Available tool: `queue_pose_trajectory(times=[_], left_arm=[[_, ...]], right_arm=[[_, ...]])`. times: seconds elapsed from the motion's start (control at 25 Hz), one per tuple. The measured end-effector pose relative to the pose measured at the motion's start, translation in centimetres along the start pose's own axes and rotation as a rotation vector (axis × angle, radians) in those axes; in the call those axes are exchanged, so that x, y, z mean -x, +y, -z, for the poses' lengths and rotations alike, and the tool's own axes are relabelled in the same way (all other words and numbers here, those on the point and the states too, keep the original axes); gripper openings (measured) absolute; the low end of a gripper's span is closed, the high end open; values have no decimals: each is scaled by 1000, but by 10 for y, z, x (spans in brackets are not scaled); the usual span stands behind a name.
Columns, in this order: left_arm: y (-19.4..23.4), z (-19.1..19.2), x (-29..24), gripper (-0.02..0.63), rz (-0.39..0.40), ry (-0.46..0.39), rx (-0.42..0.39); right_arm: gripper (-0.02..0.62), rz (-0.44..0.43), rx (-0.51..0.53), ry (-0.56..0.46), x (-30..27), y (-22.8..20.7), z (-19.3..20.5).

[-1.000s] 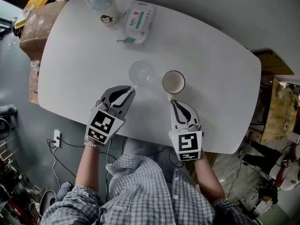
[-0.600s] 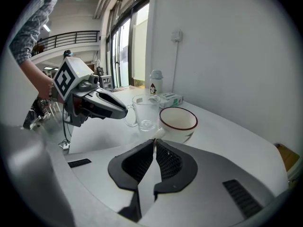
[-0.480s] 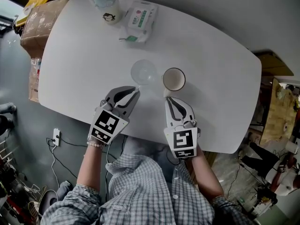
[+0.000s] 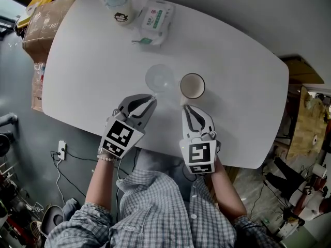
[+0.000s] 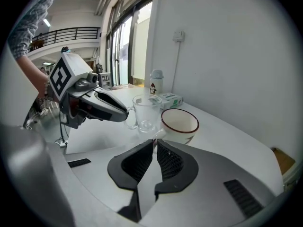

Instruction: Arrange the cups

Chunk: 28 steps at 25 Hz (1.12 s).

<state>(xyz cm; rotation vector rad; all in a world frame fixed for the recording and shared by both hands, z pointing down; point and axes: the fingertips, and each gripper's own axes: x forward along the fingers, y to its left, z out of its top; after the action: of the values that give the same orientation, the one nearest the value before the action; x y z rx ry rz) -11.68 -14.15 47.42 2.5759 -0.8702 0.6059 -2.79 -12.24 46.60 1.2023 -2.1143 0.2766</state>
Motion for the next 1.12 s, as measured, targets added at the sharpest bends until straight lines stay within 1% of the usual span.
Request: queue_pose_trajectory(times=[0.12, 0.24, 0.32, 0.44, 0.68, 0.84, 1.0, 1.12], left_arm=[[0, 0, 1, 48, -3, -2, 2], [0, 0, 0, 48, -4, -4, 5], [0, 0, -1, 48, -3, -3, 5], [0, -1, -1, 48, -1, -2, 1], [-1, -1, 0, 48, 1, -2, -4], [0, -1, 0, 48, 5, -3, -3], [0, -1, -1, 48, 6, -3, -3], [0, -1, -1, 48, 9, -3, -2]], right_arm=[[37, 14, -19, 3, -2, 3, -2], [67, 41, -56, 8, -4, 3, -3], [76, 56, -91, 11, -4, 0, -2], [90, 55, -138, 19, -6, -2, -1], [97, 51, -138, 40, -16, -2, -4], [97, 18, -190, 44, -17, -4, -2], [87, -27, -176, 50, -18, -1, -1], [84, -37, -171, 49, -18, 0, -1]])
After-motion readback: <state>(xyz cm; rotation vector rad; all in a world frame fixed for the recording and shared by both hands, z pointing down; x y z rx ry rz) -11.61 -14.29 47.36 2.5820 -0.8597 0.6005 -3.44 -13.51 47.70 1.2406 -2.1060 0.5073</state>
